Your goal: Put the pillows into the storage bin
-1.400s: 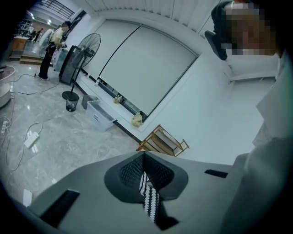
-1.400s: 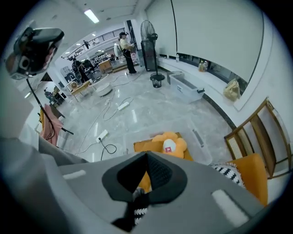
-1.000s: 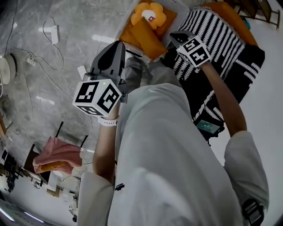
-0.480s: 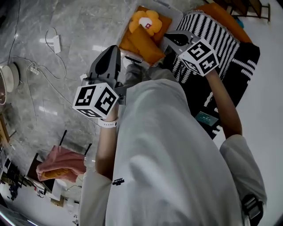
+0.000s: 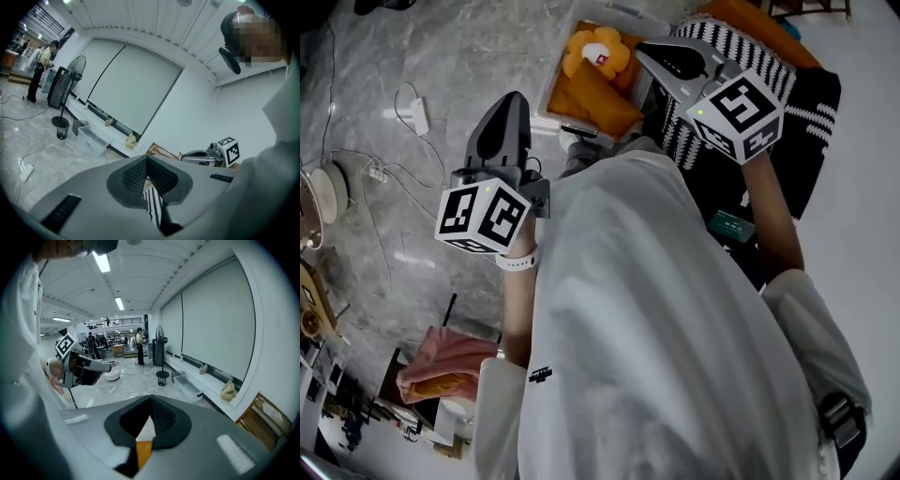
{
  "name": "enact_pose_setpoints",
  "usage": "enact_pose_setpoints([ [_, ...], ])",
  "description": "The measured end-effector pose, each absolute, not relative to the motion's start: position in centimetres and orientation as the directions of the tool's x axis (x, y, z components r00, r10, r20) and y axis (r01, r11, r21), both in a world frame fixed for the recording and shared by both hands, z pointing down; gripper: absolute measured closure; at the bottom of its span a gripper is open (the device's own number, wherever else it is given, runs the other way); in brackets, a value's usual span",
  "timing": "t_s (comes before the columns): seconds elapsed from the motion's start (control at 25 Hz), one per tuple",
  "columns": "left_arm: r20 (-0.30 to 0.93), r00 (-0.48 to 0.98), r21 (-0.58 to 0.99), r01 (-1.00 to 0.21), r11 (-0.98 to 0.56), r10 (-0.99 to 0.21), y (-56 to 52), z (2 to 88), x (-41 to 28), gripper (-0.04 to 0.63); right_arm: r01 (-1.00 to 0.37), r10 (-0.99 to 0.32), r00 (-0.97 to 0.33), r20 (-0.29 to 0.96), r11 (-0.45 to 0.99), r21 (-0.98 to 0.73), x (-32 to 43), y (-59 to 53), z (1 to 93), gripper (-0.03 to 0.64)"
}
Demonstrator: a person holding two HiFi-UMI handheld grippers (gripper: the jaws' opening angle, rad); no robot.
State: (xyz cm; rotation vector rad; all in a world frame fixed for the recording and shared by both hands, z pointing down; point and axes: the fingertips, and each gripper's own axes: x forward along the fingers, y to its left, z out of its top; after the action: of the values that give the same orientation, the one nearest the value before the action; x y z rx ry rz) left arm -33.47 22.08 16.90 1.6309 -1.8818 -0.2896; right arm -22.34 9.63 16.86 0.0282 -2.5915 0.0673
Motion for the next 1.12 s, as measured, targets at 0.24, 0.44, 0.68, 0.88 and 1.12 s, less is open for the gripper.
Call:
enact_pose_setpoints([
  [0.24,0.264,-0.035,0.489,-0.857,0.165,-0.964,22.0,14.2,-33.1,0.588,-0.098,-0.098,-0.901,0.423,0.995,0.021,-20.9,9.6,11.9,0.604],
  [0.44,0.243,-0.018,0.478,-0.868,0.136,-0.97,21.8,13.3,-33.2,0.588,-0.152,-0.162,-0.921,0.355,0.987,0.057,-19.5,9.7,9.6,0.604],
  [0.68,0.21,-0.009,0.455,-0.884,0.106,-0.978,22.0,11.7,-33.3,0.588,-0.306,-0.304,-0.927,0.22,0.952,0.027,-17.7,9.5,7.4,0.604],
  [0.88,0.173,0.014,0.431,-0.9,0.063,-0.985,21.4,9.7,-32.5,0.588,-0.314,-0.312,-0.927,0.206,0.949,0.024,-16.9,10.5,6.3,0.604],
  [1.12,0.159,0.043,0.414,-0.91,0.027,-0.986,20.8,9.1,-31.4,0.588,-0.301,-0.3,-0.934,0.195,0.953,0.026,-17.1,11.2,5.6,0.604],
])
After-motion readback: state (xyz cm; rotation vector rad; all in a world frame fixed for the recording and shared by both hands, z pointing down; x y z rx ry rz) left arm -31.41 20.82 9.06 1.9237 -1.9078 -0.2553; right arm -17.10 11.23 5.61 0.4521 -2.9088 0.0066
